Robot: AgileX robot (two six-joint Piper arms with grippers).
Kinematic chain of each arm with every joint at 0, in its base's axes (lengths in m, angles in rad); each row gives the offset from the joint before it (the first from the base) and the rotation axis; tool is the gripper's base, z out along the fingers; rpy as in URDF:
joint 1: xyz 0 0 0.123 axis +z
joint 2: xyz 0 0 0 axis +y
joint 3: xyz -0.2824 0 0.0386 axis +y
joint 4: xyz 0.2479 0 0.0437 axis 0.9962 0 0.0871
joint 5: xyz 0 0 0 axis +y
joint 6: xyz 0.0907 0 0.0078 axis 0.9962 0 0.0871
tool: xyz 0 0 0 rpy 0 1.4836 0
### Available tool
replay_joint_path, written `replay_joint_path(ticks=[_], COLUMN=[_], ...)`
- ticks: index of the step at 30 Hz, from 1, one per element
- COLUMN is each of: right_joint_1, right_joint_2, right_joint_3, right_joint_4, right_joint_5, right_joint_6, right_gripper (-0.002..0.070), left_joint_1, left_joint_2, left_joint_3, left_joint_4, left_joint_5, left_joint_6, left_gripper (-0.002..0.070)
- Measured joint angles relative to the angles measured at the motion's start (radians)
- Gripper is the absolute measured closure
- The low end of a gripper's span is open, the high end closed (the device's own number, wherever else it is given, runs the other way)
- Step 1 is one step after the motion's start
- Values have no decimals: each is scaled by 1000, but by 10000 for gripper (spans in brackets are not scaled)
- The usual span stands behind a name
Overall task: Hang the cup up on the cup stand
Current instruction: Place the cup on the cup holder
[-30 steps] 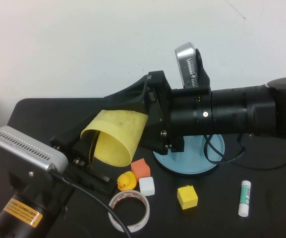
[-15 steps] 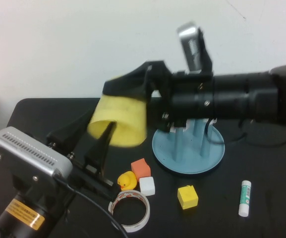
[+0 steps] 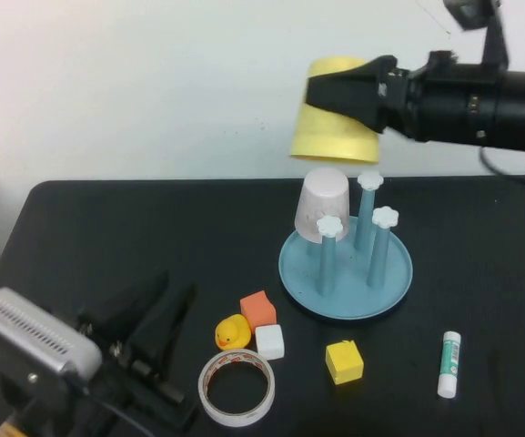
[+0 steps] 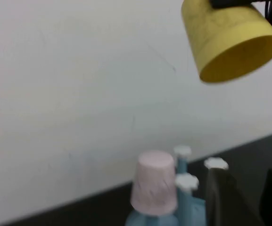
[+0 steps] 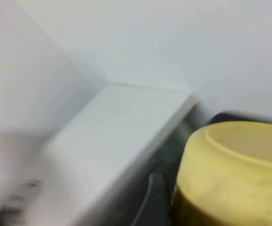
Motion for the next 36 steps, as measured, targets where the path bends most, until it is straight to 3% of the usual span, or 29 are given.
replay_joint_path(ticks=[5, 14, 36], right_joint_1=[-23, -24, -24], right_joint_2=[2, 82, 390], right_joint_3=[0, 0, -210], right_joint_4=[1, 18, 26], right_joint_5=[-148, -364, -384], right_joint_6=[-325, -710, -785], right_gripper=[73, 73, 73], left_joint_1=[0, 0, 0], left_joint_2=[-2, -2, -2], left_joint_3=[71, 156, 174], left_joint_4=[8, 18, 18], left_joint_5=[0, 2, 4], left_joint_6=[-129, -160, -172], left_gripper=[637, 675, 675])
